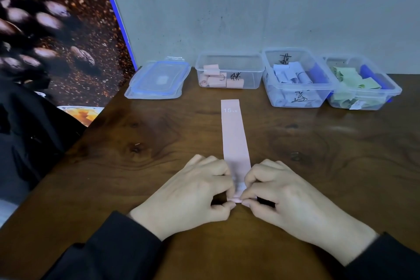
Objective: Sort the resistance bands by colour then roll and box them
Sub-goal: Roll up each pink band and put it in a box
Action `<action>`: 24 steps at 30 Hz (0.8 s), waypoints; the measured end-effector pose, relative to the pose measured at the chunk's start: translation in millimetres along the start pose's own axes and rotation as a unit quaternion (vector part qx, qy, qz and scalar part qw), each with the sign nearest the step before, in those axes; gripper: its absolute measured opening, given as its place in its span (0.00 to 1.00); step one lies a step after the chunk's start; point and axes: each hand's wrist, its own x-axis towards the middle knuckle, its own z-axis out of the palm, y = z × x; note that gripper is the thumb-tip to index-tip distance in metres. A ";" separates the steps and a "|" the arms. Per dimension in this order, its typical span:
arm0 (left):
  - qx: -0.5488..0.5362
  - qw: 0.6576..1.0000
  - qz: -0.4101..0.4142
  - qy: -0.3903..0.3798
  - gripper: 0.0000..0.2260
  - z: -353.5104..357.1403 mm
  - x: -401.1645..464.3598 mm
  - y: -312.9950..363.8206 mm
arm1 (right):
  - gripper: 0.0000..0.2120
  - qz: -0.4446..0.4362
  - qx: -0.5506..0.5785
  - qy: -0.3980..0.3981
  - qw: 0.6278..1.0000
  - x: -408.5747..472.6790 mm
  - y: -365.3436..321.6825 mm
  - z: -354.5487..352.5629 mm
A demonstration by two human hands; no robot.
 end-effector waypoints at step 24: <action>0.025 0.998 -0.046 0.022 0.06 1.4 1.6 -0.9 | 0.09 0.047 0.026 0.012 0.998 2.0 5.3 2.5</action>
